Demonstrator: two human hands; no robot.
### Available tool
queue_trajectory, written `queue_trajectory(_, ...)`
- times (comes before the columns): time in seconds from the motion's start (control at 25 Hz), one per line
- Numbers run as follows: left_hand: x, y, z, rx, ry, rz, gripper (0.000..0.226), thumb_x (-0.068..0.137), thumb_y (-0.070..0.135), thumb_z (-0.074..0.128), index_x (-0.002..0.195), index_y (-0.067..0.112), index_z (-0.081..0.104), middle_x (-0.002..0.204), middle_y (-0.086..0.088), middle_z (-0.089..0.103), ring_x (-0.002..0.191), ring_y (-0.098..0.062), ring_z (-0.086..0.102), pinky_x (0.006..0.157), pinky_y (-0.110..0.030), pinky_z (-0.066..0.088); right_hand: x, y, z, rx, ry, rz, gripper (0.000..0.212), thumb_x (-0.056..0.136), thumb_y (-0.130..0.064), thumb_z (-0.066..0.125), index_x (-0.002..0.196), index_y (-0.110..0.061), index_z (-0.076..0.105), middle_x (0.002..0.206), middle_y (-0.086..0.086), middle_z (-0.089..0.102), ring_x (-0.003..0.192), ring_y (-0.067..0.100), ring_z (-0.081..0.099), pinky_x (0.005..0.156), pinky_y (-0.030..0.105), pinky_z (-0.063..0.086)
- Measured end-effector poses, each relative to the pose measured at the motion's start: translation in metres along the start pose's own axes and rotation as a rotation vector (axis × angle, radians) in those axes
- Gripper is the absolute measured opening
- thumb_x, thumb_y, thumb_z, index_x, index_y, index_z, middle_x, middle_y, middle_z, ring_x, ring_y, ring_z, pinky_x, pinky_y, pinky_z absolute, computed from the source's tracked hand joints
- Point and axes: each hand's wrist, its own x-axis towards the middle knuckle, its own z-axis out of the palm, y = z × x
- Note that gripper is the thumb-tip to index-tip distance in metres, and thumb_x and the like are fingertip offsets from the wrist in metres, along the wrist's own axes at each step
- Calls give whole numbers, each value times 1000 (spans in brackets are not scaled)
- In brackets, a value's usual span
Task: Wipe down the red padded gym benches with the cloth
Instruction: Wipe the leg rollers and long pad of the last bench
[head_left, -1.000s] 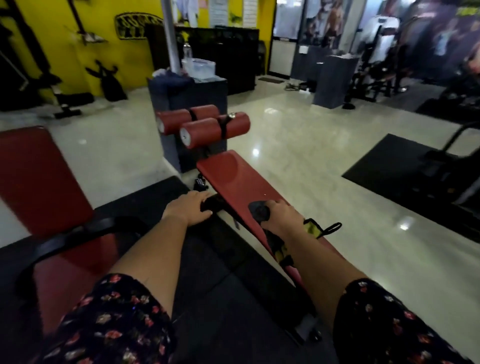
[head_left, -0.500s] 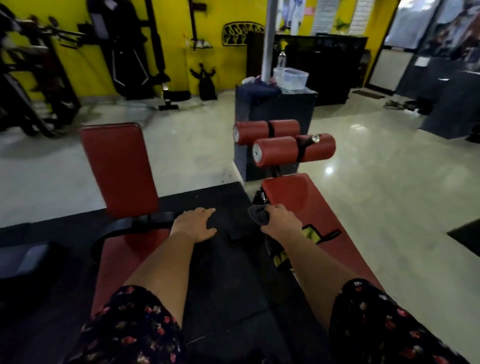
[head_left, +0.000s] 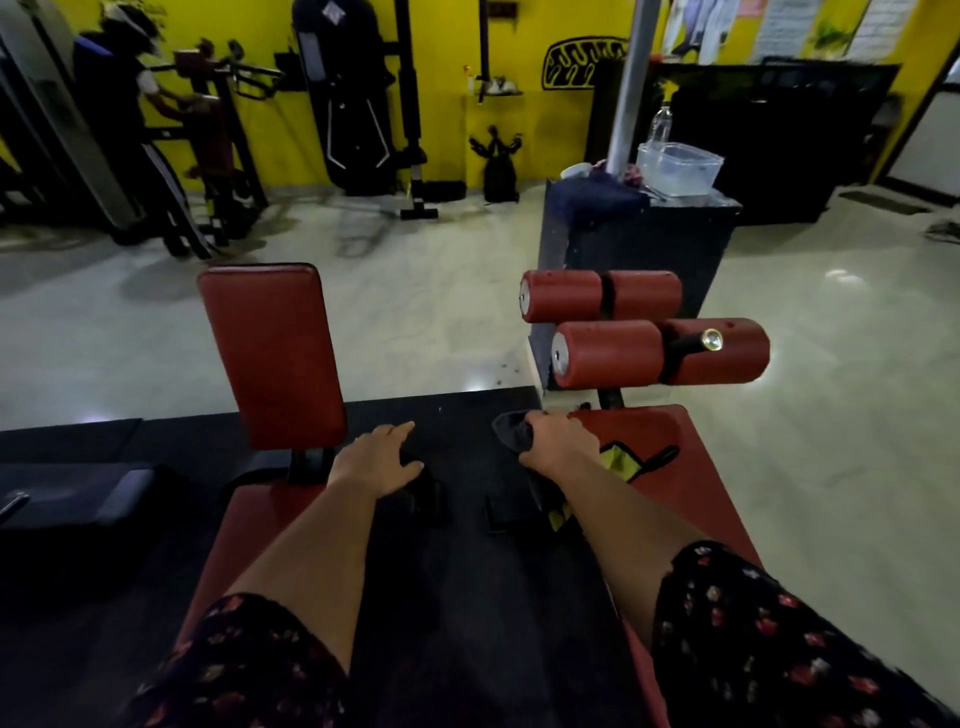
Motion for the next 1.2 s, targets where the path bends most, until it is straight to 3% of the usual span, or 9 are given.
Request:
queue_trajectory(0.28,88,-49,-4,-38,-17,-107,74,94,53,51,157,30,18,156,-2,31,136,-29,41,103,-44,44,114,-43,17,-90,-50,-135,61,83,-40,69,136,-22,47,133,5,45,118,33,51,89,42,49)
queue_trajectory(0.56,228,-125,-41,-47,-85,-128,76,95,54,50,157,29,14,161,-3,23,141,-28,34,109,-45,38,265,-108,17,-71,-105,-89,58,82,-37,68,134,-22,48,133,5,46,119,33,51,93,45,49)
queue_trajectory(1.2,483,-179,-122,5,-14,-22,71,96,50,50,156,30,17,159,-2,27,139,-26,37,107,-43,40,514,-163,-19,-1,43,-55,56,83,-34,65,134,-22,47,138,5,44,117,34,50,89,42,50)
